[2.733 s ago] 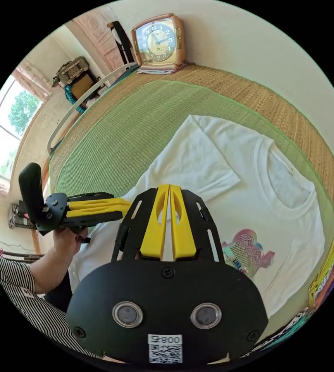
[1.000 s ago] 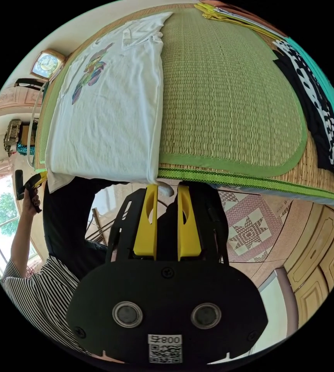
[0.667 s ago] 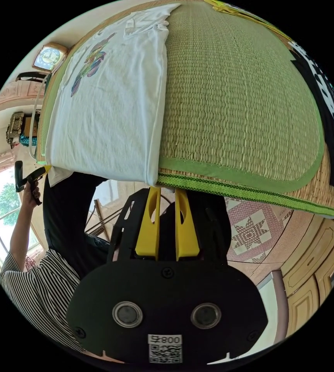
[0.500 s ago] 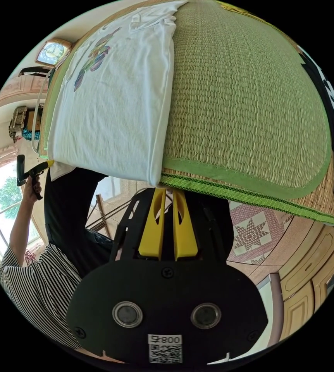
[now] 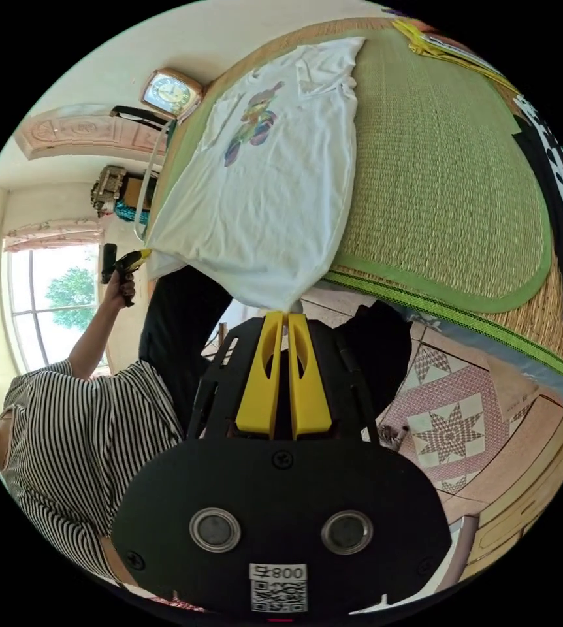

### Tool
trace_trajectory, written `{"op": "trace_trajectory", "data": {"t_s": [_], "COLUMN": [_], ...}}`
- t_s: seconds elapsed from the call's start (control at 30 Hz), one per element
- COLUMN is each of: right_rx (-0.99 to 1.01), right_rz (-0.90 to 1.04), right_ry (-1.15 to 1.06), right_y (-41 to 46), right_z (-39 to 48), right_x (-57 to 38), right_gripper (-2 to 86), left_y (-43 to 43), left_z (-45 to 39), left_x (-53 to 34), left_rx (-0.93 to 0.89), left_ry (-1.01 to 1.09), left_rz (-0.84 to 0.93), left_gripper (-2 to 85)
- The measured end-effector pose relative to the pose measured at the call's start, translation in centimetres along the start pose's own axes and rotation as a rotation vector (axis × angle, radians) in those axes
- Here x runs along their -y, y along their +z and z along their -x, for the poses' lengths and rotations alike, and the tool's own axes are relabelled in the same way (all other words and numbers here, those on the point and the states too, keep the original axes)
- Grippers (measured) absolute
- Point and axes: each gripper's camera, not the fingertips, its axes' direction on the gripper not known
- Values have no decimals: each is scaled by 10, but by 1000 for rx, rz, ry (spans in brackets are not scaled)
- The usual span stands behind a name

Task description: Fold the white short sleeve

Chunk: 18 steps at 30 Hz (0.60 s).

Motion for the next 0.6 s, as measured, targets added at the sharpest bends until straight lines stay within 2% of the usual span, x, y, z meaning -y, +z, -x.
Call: {"op": "trace_trajectory", "data": {"t_s": [0.2, 0.6], "right_rx": [137, 172], "right_rz": [-115, -131], "right_ry": [-72, -157], "right_y": [-77, -140], "right_z": [26, 82], "right_x": [-33, -114], "right_gripper": [7, 6], "left_y": [-30, -80], "left_z": [-23, -20], "left_x": [-29, -124], "left_rx": [-71, -156], "left_ry": [74, 73], "left_rz": [-30, -66], "left_gripper": [11, 7]}}
